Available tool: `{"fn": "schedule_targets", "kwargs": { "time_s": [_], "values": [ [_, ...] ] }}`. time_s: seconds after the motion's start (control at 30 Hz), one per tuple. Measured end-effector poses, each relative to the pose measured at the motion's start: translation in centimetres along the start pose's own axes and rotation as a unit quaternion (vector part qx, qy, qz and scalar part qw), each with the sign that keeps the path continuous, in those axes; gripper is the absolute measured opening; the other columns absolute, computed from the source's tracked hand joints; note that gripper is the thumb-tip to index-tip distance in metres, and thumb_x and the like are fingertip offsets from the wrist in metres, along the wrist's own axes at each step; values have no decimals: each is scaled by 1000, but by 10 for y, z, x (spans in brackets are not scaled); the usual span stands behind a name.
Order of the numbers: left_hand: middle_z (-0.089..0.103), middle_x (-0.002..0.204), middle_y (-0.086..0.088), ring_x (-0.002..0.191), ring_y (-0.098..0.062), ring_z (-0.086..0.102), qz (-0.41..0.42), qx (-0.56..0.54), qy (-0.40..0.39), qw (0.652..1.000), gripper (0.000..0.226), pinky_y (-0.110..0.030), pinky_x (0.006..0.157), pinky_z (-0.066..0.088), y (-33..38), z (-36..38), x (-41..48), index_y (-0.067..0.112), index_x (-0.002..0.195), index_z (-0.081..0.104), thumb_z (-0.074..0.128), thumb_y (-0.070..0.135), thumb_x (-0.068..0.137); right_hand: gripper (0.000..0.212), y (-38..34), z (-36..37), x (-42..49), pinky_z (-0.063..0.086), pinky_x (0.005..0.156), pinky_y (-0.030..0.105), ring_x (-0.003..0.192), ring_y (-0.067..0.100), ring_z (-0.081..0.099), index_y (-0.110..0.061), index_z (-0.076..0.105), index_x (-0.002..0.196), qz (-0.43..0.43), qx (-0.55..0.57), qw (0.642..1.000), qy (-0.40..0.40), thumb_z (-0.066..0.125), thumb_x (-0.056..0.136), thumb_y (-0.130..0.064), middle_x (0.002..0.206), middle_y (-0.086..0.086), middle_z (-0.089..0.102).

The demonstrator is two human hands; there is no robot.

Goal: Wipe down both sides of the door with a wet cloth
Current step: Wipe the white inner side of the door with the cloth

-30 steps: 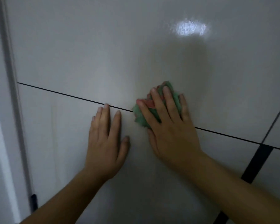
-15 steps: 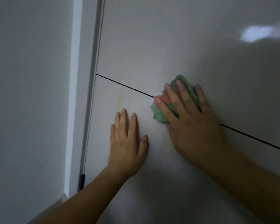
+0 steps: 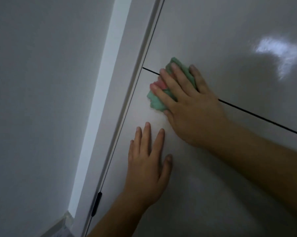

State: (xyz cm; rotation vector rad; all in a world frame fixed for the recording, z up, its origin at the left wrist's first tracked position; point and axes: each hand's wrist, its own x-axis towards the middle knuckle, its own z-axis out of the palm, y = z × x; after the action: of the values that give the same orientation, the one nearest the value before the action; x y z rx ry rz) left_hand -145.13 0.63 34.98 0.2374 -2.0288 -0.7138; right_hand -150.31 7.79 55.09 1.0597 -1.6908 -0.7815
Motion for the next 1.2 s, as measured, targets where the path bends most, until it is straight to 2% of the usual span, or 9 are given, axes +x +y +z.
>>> {"fn": "schedule_targets", "kwargs": {
  "time_s": [0.1, 0.2, 0.4, 0.57, 0.63, 0.7, 0.87, 1.1, 1.2],
  "values": [
    [-10, 175, 1, 160, -25, -13, 16, -15, 2, 1000, 69, -58, 127, 13, -2, -1, -3, 41, 164, 3, 37, 54, 105, 60, 10, 7, -55, 12, 125, 60, 157, 38, 11, -19, 25, 162, 13, 30, 999, 40, 33, 107, -41, 168, 15, 18],
    [-4, 175, -4, 161, -27, -8, 19, -27, 11, 999, 70, -61, 125, 18, -2, 2, -4, 38, 164, 8, 40, 50, 104, 60, 12, 7, -76, 14, 124, 60, 156, 37, 14, -21, 27, 161, 4, 23, 999, 27, 33, 106, -41, 168, 15, 21],
    [1, 175, -8, 161, -30, -6, 14, -32, 28, 999, 67, -64, 124, 19, -3, 14, -12, 36, 165, 12, 40, 48, 105, 65, -16, 1, 20, -7, 124, 59, 156, 39, -11, -23, 0, 164, -20, -12, 1000, -17, 22, 107, -45, 170, 16, -8],
    [0, 175, -9, 161, -33, -5, 31, -25, 35, 999, 69, -64, 124, 14, -13, 26, -26, 37, 165, 9, 41, 45, 104, 60, -1, 14, -44, 13, 124, 60, 156, 39, 11, -21, 24, 162, -50, 31, 998, 26, 35, 106, -41, 169, 15, 17],
    [0, 174, -11, 161, -34, -5, 37, -13, 31, 999, 71, -66, 124, 13, -19, 30, -32, 35, 165, 8, 41, 45, 104, 60, 5, 14, -67, 17, 123, 60, 156, 38, 15, -22, 29, 161, -51, 37, 998, 31, 38, 105, -40, 168, 15, 21],
    [1, 174, -13, 160, -36, -4, 32, 0, 27, 999, 71, -69, 123, 14, -22, 34, -39, 33, 165, 8, 40, 46, 104, 59, 2, 8, -57, 14, 124, 60, 156, 39, 12, -23, 27, 161, -59, 28, 998, 10, 36, 106, -41, 169, 15, 18],
    [-5, 174, -11, 160, -38, -6, 25, 25, 9, 999, 69, -69, 123, 9, -32, 41, -48, 33, 166, 6, 32, 54, 105, 63, -33, 3, 22, -6, 125, 59, 156, 40, -10, -23, 4, 164, -59, 2, 998, -14, 18, 108, -48, 170, 17, -6],
    [-8, 174, -12, 160, -37, -10, 30, 30, 8, 999, 73, -68, 124, 5, -37, 44, -50, 34, 166, 2, 34, 55, 104, 62, -40, 20, -43, -4, 125, 56, 157, 35, -9, -25, 6, 164, -105, 22, 993, -47, 19, 108, -47, 171, 12, -5],
    [-4, 174, -14, 160, -38, -8, 31, 34, 8, 999, 72, -69, 123, 8, -37, 45, -51, 33, 166, 3, 33, 55, 104, 61, -39, 15, -23, -5, 125, 57, 157, 36, -9, -25, 6, 164, -89, 22, 995, -36, 21, 108, -45, 171, 13, -4]
  ]
}}
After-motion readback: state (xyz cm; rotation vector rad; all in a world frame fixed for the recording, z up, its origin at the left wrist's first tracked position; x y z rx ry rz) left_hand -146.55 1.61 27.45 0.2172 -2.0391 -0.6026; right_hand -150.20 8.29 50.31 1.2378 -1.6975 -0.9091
